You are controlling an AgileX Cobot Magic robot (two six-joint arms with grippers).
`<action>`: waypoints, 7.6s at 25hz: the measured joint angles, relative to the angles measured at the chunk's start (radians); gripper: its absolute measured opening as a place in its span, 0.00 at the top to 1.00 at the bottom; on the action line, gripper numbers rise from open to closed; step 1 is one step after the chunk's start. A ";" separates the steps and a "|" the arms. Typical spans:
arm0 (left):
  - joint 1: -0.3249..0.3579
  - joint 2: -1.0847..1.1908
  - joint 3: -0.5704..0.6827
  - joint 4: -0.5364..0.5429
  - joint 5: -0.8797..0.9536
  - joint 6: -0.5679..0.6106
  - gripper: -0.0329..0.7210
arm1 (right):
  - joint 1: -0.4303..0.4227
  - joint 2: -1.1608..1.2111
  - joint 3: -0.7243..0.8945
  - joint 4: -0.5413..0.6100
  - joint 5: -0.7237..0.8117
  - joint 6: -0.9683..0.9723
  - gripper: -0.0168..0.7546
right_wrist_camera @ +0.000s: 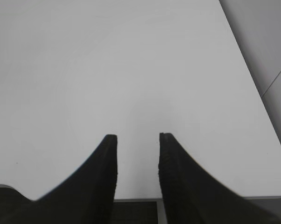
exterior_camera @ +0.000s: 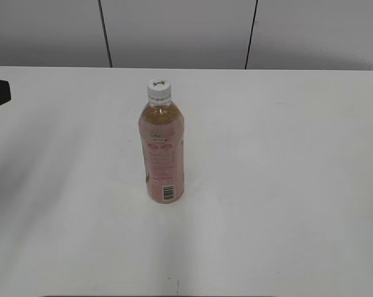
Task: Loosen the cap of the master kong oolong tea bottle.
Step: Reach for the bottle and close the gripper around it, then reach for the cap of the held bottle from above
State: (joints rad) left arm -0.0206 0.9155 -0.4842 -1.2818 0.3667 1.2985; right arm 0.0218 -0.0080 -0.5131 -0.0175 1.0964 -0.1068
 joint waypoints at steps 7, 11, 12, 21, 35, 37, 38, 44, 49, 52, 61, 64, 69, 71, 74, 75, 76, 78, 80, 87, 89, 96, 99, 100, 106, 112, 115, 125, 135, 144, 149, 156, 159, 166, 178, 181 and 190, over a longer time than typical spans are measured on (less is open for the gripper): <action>0.000 0.000 0.000 -0.011 0.015 -0.001 0.31 | 0.000 0.000 0.000 0.000 0.000 0.000 0.66; 0.000 0.000 0.000 0.080 0.001 -0.129 0.31 | 0.000 0.000 0.000 0.000 0.000 0.000 0.66; 0.000 0.000 0.000 0.126 -0.010 -0.170 0.31 | 0.000 0.000 0.000 0.000 0.000 0.000 0.66; -0.209 0.000 0.011 0.896 -0.254 -1.071 0.31 | 0.000 0.000 0.000 0.000 0.000 0.001 0.66; -0.575 0.081 0.291 1.108 -0.866 -1.163 0.25 | 0.000 0.000 0.000 0.001 0.000 0.001 0.66; -0.575 0.136 0.291 1.164 -0.914 -1.176 0.23 | 0.000 0.000 0.000 0.001 0.000 0.001 0.66; -0.575 0.173 0.291 1.183 -0.928 -1.191 0.23 | 0.000 0.000 0.000 0.001 0.000 0.001 0.66; -0.575 0.454 0.291 1.381 -1.219 -1.343 0.21 | 0.000 0.000 0.000 0.001 0.000 0.001 0.66; -0.575 0.755 0.291 1.431 -1.502 -1.361 0.21 | 0.000 0.000 0.000 0.001 0.000 0.001 0.66; -0.575 0.911 0.277 1.477 -1.550 -1.370 0.21 | 0.000 0.000 0.000 0.001 0.000 0.001 0.66; -0.575 1.021 0.117 1.549 -1.570 -1.472 0.21 | 0.000 0.000 0.000 0.002 0.000 0.001 0.66; -0.575 1.029 0.082 1.549 -1.572 -1.474 0.21 | 0.000 0.000 0.000 0.002 0.000 0.001 0.66; -0.575 1.062 0.043 1.545 -1.573 -1.474 0.21 | 0.000 0.000 0.000 0.002 0.000 0.001 0.66; -0.575 1.063 0.031 1.534 -1.573 -1.474 0.21 | 0.000 0.000 0.000 0.002 0.000 0.001 0.66; -0.575 1.063 0.012 1.523 -1.573 -1.474 0.21 | 0.000 0.000 0.000 0.002 0.000 0.001 0.66; -0.575 1.063 0.003 1.523 -1.573 -1.476 0.21 | 0.000 0.000 0.000 0.002 0.000 0.001 0.66; -0.575 1.063 -0.007 1.523 -1.573 -1.478 0.21 | 0.000 0.000 0.000 0.002 0.000 0.001 0.66; -0.575 1.064 -0.031 1.524 -1.573 -1.480 0.21 | 0.000 0.000 0.000 0.002 0.000 0.001 0.66; -0.575 1.064 -0.052 1.525 -1.573 -1.481 0.21 | 0.000 0.000 0.000 0.002 0.000 0.001 0.66; -0.575 1.065 -0.087 1.525 -1.575 -1.484 0.25 | 0.000 0.000 0.000 0.002 0.000 0.001 0.66; -0.575 1.071 -0.089 1.527 -1.576 -1.485 0.30 | 0.000 0.000 0.000 0.002 0.000 0.001 0.66; -0.575 1.072 -0.090 1.521 -1.574 -1.477 0.38 | 0.000 0.000 0.000 0.002 0.000 0.001 0.66; -0.575 1.072 -0.090 1.525 -1.573 -1.477 0.38 | 0.000 0.000 0.000 0.002 0.000 0.001 0.66; -0.575 1.072 -0.090 1.530 -1.573 -1.476 0.38 | 0.000 0.000 0.000 0.002 0.000 0.001 0.66; -0.575 1.071 -0.090 1.573 -1.565 -1.439 0.38 | 0.000 0.000 0.000 0.002 0.000 0.001 0.66; -0.575 1.011 -0.090 1.617 -1.449 -1.394 0.38 | 0.000 0.000 0.000 0.002 0.000 0.001 0.66; -0.575 0.971 -0.090 1.629 -1.380 -1.374 0.38 | 0.000 0.000 0.000 0.002 0.000 0.001 0.66; -0.575 0.901 -0.084 1.691 -1.297 -1.368 0.38 | 0.000 0.000 0.000 0.004 0.000 0.009 0.66; -0.575 0.847 -0.083 1.726 -1.242 -1.367 0.38 | -0.002 0.242 -0.036 0.368 -0.042 -0.222 0.66; -0.575 0.832 -0.083 1.774 -1.205 -1.335 0.38 | 0.001 0.831 -0.354 0.785 0.003 -0.445 0.66; -0.575 0.831 -0.083 1.775 -1.197 -1.328 0.38 | 0.105 1.072 -0.524 0.847 0.047 -0.420 0.66; -0.575 0.821 -0.095 1.796 -1.165 -1.321 0.38 | 0.432 1.312 -0.690 0.677 -0.080 -0.140 0.66; -0.575 0.821 -0.095 1.811 -1.162 -1.318 0.38 | 0.496 1.420 -0.762 0.637 -0.081 -0.061 0.66; -0.575 0.821 -0.102 1.815 -1.100 -1.289 0.38 | 0.532 1.578 -0.904 0.551 -0.045 0.159 0.66; -0.575 0.821 -0.102 1.815 -1.081 -1.252 0.38 | 0.532 1.666 -0.921 0.554 -0.087 0.582 0.33; -0.575 0.821 -0.102 1.815 -1.081 -1.245 0.38 | 0.532 1.690 -0.921 0.604 -0.093 0.608 0.33; -0.575 0.821 -0.102 1.807 -1.076 -1.240 0.38 | 0.532 1.703 -0.921 0.602 -0.088 0.637 0.41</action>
State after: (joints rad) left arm -0.5956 1.7362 -0.5857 0.5255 -0.7090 0.0587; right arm 0.5538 1.6946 -1.4337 0.5845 1.0086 0.5302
